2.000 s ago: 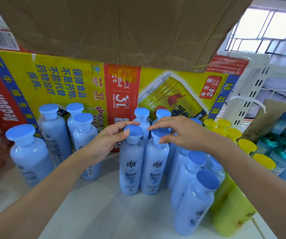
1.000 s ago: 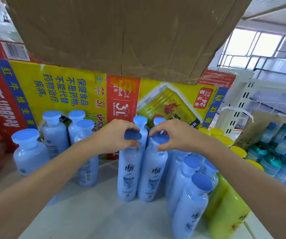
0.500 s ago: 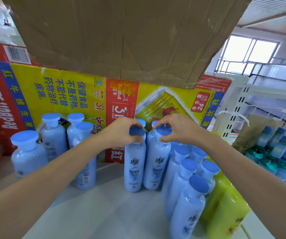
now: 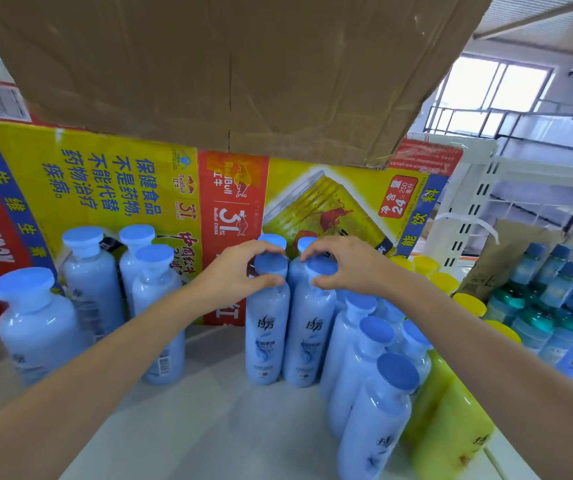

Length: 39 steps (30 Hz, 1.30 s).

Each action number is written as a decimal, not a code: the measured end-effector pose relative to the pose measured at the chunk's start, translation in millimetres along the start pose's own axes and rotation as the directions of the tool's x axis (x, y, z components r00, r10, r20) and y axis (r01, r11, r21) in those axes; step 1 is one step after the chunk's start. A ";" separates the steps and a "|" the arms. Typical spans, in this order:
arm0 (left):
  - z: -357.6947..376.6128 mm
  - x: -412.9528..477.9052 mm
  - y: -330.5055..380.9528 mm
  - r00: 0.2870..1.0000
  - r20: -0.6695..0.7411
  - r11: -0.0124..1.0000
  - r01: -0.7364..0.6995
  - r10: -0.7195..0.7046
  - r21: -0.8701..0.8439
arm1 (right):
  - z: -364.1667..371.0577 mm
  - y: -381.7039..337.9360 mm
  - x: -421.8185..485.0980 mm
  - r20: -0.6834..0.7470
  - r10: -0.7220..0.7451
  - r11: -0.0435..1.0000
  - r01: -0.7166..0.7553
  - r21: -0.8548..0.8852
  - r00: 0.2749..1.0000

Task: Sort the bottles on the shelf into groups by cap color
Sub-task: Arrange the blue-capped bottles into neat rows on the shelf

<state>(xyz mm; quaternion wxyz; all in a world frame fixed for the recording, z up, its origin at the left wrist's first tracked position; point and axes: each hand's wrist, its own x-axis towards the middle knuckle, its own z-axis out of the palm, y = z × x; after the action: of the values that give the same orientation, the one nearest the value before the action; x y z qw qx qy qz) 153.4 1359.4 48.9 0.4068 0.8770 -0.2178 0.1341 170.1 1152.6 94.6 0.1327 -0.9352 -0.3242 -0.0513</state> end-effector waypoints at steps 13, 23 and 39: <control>41.4 -32.9 -32.2 0.982 -0.173 0.980 0.045 -0.079 -0.195 | 9.5 0.3 -2.2 -0.024 0.018 1.000 -0.019 -0.025 1.000; 46.2 -34.4 -36.0 0.988 -0.153 0.986 0.008 -0.034 -0.164 | 10.5 -0.2 -1.8 -0.035 0.023 0.999 -0.023 -0.022 0.999; 54.6 -38.5 -36.4 0.972 -0.217 0.976 0.042 -0.090 -0.214 | 5.9 -1.4 -2.1 0.016 0.016 1.000 -0.016 -0.017 1.000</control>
<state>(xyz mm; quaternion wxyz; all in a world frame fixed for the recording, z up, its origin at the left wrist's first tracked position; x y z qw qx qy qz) 141.0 1348.7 -25.4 0.5224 0.8156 -0.1537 0.1955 167.6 1154.0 88.8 0.1225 -0.9393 -0.3173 -0.0452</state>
